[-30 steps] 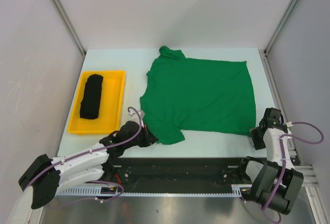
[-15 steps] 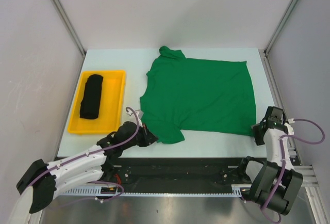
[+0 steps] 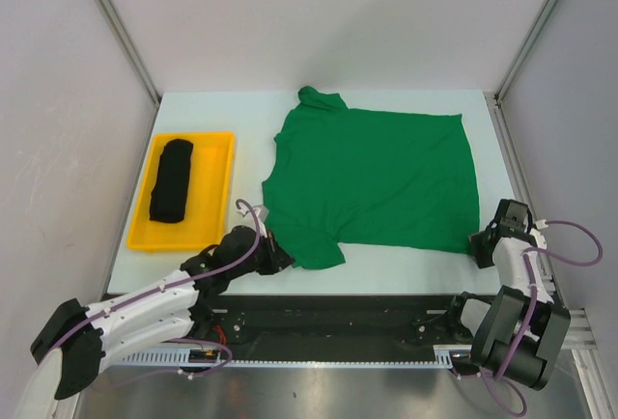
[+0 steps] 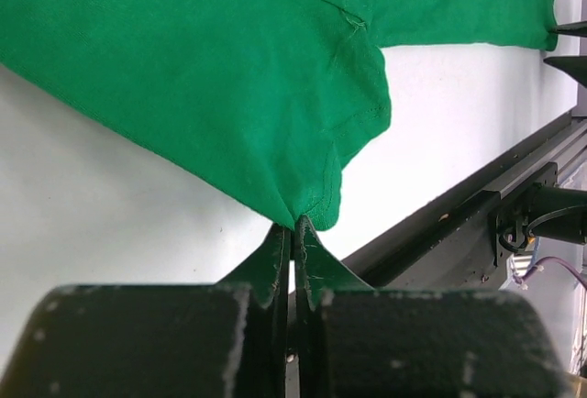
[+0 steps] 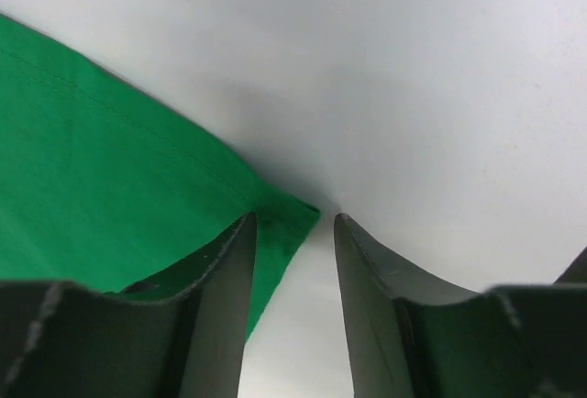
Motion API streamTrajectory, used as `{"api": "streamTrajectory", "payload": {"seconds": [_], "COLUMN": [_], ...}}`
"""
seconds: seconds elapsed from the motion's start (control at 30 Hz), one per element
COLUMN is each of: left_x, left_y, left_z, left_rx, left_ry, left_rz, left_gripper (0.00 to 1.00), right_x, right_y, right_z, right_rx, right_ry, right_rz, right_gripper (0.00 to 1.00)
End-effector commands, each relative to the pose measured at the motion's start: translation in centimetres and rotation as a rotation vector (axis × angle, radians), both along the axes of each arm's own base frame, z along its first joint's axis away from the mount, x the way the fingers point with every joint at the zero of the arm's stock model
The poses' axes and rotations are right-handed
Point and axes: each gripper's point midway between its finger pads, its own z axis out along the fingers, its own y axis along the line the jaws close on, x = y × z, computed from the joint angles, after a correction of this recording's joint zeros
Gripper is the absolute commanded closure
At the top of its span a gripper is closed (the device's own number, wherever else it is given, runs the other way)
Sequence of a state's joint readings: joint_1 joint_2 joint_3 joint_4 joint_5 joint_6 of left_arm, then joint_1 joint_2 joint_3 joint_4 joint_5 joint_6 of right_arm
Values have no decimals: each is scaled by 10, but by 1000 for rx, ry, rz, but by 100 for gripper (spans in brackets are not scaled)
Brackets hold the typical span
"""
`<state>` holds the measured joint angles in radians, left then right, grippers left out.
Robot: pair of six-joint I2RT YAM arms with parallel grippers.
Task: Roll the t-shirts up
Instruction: Flatten out the T-shirt at the center of the board, then fold the T-shirt at the center of the board.
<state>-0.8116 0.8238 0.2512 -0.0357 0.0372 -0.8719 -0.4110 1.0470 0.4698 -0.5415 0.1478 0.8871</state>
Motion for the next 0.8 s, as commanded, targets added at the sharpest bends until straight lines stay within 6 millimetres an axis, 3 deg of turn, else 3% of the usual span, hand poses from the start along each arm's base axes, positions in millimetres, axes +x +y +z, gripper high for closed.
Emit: {"api": "streamTrajectory", "payload": {"seconds": [0.0,0.03,0.13,0.23,0.57,0.67,0.7,0.77], "left_x": [6,5,2,-4,-32,-27,-3,21], "left_y": [-5,-2,3,11,34,33,25,24], "left_z": [21,19,20,21,9,15,42,55], "left_rx": [-23,-13,-11,-8,-8,9,77,164], "left_ry": [-42,-35,-30,-15,76,47,-18,-89], "left_rz": [-1,5,18,33,92,100,111,126], "left_gripper": [100,100,100,100,100,100,100,100], "right_x": [4,6,6,-1,-12,-5,13,33], "right_y": [-3,-3,-6,-10,-5,-8,-4,-3], "right_z": [-8,-6,2,11,41,47,52,58], "right_rx": [-5,-6,-29,-61,-66,-74,-46,-38], "right_ry": [-7,-14,-18,13,-13,-23,-60,-102], "right_rz": [2,8,27,36,57,81,131,169], "right_gripper": [66,79,93,100,100,100,100,100]}}
